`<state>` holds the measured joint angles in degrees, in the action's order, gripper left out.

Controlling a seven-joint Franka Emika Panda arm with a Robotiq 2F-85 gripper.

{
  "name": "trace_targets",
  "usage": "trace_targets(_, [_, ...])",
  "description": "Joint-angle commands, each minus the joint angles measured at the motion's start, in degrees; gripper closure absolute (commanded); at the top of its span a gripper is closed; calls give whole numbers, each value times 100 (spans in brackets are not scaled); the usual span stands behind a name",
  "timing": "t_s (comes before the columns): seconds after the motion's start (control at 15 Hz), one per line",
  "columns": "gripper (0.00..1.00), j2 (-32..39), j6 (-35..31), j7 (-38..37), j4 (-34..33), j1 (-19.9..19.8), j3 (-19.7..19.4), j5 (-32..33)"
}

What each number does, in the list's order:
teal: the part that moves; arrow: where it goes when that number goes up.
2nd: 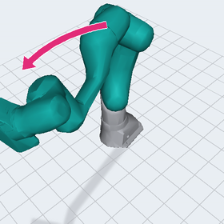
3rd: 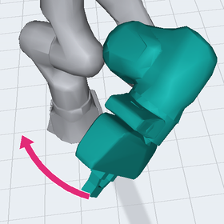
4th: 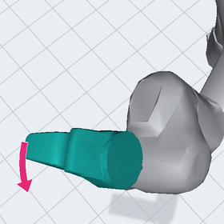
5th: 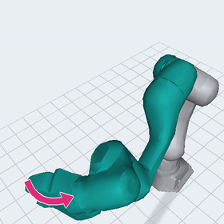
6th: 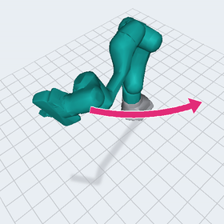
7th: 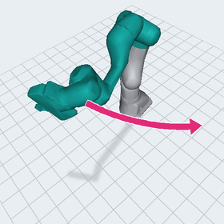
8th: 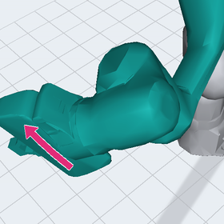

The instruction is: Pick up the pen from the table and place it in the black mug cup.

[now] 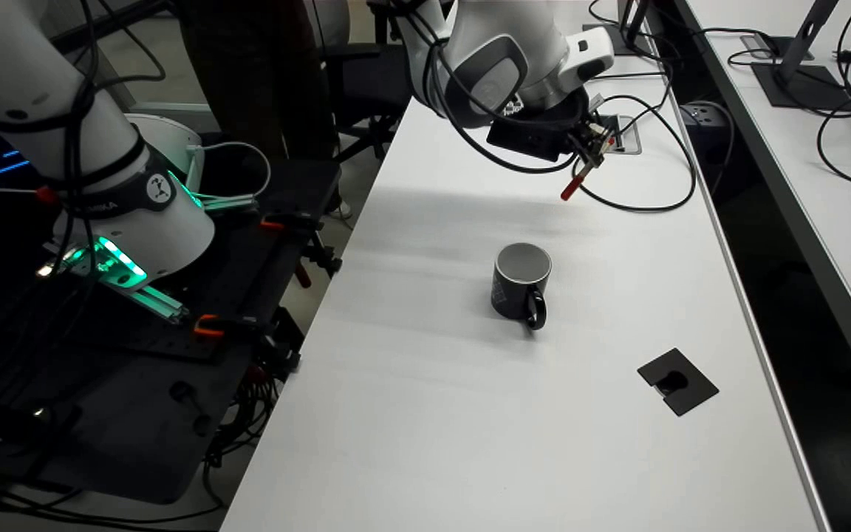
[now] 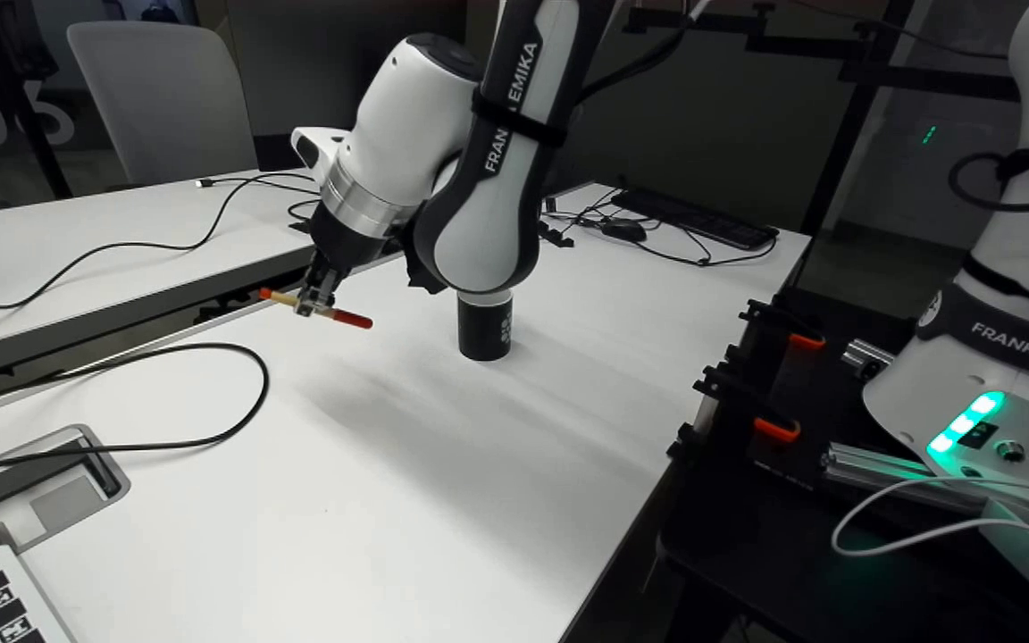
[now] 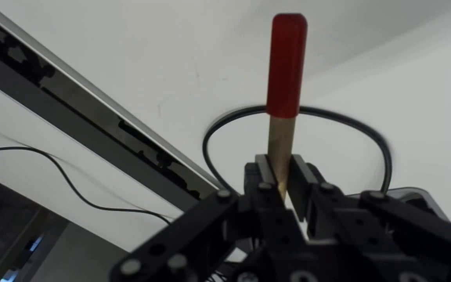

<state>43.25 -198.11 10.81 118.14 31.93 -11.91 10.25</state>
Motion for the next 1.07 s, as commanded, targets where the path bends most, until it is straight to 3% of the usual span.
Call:
trace_targets(0.0, [96,-218,15,39,282,217,-252,-641])
trace_targets(0.27, [96,-178,15,-179,409,705,-692,-1568])
trace_targets(0.53, [96,-65,18,-423,549,1497,-1287,-2573])
trace_targets(0.6, [85,-85,21,-240,375,1021,-938,-2135])
trace_targets(0.87, [85,-76,23,-370,505,1376,-1164,-2423])
trace_targets(0.93, [96,-84,27,-387,491,1402,-1202,-2457])
trace_targets(1.0, [96,-154,-18,-400,512,1414,-1231,-2470])
